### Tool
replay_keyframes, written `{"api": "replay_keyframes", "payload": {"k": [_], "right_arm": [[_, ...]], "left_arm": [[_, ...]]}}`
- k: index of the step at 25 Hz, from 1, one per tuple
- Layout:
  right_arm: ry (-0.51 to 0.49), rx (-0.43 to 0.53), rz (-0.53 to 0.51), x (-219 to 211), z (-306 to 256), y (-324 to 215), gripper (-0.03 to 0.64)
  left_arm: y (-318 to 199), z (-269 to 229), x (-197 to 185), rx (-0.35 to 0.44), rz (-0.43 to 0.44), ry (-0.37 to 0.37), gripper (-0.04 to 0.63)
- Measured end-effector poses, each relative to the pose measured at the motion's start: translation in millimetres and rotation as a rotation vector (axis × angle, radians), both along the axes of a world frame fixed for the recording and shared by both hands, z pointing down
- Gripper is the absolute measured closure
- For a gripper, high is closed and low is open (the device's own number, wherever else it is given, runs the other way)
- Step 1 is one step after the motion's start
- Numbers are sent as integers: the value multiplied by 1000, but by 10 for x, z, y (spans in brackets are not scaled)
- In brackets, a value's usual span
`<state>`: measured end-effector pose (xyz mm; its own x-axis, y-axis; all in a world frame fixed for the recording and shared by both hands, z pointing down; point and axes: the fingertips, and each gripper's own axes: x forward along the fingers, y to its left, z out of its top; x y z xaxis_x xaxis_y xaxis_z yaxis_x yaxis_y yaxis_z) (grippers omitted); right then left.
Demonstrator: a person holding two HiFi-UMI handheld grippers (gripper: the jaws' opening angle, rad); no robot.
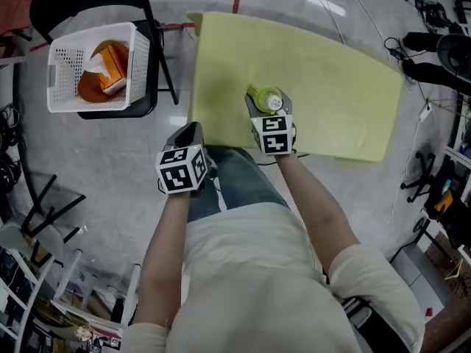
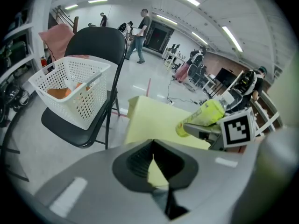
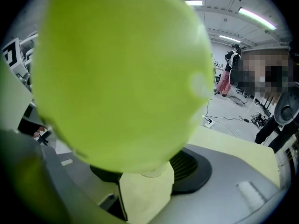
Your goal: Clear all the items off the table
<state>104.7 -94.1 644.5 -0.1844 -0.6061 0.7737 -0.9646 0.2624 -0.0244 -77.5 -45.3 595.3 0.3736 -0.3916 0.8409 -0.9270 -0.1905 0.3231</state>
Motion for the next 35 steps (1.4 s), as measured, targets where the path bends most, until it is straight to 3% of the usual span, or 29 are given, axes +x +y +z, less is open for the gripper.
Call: {"api": "replay_keyframes", "payload": {"k": [17, 35], "right_arm": [[-13, 47, -65, -293, -786, 343, 350], [-45, 116, -256, -708, -1577, 121, 348]], "left_arm": [[166, -481, -179, 82, -86, 21, 586], [-76, -1022, -492, 207, -171, 6, 586]]}}
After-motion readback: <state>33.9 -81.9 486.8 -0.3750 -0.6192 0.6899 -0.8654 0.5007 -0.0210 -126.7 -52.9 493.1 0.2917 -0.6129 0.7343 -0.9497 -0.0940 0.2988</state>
